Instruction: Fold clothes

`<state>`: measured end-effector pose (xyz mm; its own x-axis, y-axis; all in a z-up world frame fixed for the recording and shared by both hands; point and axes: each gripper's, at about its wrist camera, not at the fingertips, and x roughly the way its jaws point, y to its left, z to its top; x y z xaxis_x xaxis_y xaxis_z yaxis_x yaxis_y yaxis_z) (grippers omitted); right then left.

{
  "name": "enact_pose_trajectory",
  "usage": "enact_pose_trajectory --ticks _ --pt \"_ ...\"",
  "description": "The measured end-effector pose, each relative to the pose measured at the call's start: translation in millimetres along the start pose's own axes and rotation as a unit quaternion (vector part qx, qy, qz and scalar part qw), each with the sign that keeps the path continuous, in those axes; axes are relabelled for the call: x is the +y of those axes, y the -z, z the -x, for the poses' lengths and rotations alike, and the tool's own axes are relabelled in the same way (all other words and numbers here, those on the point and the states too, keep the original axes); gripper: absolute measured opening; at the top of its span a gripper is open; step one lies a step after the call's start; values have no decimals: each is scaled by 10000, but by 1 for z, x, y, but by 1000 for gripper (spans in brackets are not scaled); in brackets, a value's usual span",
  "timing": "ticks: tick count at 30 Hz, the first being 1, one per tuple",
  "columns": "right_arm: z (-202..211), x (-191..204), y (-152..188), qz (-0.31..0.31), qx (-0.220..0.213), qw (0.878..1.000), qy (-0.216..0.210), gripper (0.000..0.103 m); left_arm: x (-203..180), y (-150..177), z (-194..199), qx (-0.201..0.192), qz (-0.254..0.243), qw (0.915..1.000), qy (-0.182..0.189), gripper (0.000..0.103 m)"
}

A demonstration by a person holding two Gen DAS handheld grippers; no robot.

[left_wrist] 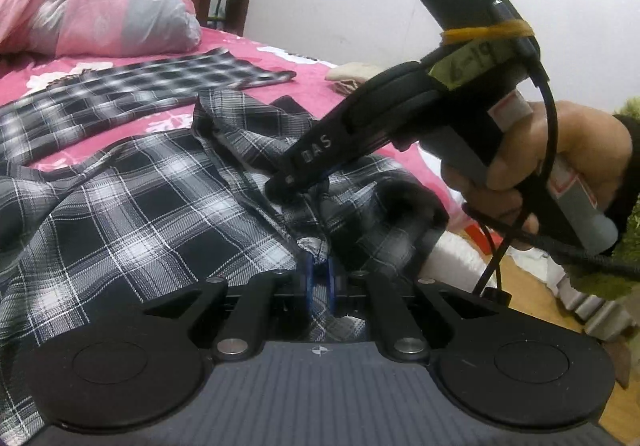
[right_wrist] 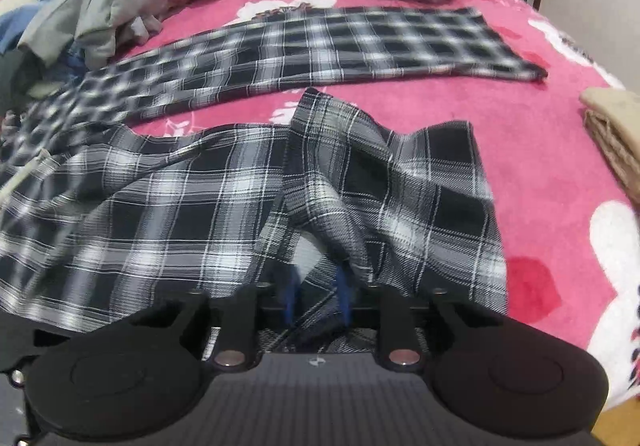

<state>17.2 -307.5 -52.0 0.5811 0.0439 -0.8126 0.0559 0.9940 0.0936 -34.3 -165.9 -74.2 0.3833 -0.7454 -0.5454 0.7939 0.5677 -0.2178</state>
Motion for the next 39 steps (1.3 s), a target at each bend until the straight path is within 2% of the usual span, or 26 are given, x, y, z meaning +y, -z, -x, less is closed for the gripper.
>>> enact_pose_trajectory --ticks 4,6,8,11,12,13,14,16,17,19,22,24,26,27,28,30,31,35,39 --pt "25 -9 -4 -367 -361 9953 -818 2 5 -1 7 -141 91 9999 44 5" --pt "26 -10 -5 -457 -394 9908 -1209 2 7 -2 9 -175 184 9996 94 5" --pt "15 -10 -5 -529 -192 9877 -1458 2 9 -2 8 -163 263 9994 133 5" --pt "-6 -4 -3 -376 216 9919 -1194 4 8 -2 7 -133 266 9995 124 5" --pt "-7 -5 -5 -373 272 9923 -1151 4 8 -1 7 -140 258 9995 127 5" --pt "-4 -6 -7 -400 252 9923 -1142 9 8 -1 8 -152 249 9995 134 5" --pt "1 -7 -10 -422 211 9925 -1125 15 8 -1 9 -172 244 9994 148 5" --pt "11 -4 -17 -270 38 9955 -912 47 8 0 11 -227 262 9992 195 5" --pt "14 -1 -20 -135 -7 9969 -773 51 8 -1 12 -253 272 9991 224 5" --pt "13 7 -24 154 46 9984 -544 53 8 -2 13 -299 283 9987 287 5" --pt "0 19 -25 501 516 9966 -410 54 4 -2 12 -348 226 9985 348 5" --pt "-14 26 -22 784 867 9927 -291 54 1 -2 10 -367 197 9984 371 5" --pt "-20 29 -19 965 961 9903 -275 53 -2 -2 8 -373 174 9985 370 5" --pt "-19 27 -20 980 965 9900 -295 44 -2 -2 7 -376 172 9984 373 5" --pt "-17 23 -22 932 954 9906 -313 28 -2 -3 8 -385 180 9983 387 6" --pt "-10 5 -26 534 912 9930 -524 12 0 -4 10 -400 214 9981 425 6" --pt "-6 -5 -26 328 855 9939 -612 8 2 -5 10 -395 264 9978 468 6" --pt "7 -40 -21 -361 459 9953 -768 6 10 -15 7 -366 633 9950 679 6" --pt "36 -72 -28 -659 -328 9961 -480 6 8 -26 6 -381 783 9930 803 6"
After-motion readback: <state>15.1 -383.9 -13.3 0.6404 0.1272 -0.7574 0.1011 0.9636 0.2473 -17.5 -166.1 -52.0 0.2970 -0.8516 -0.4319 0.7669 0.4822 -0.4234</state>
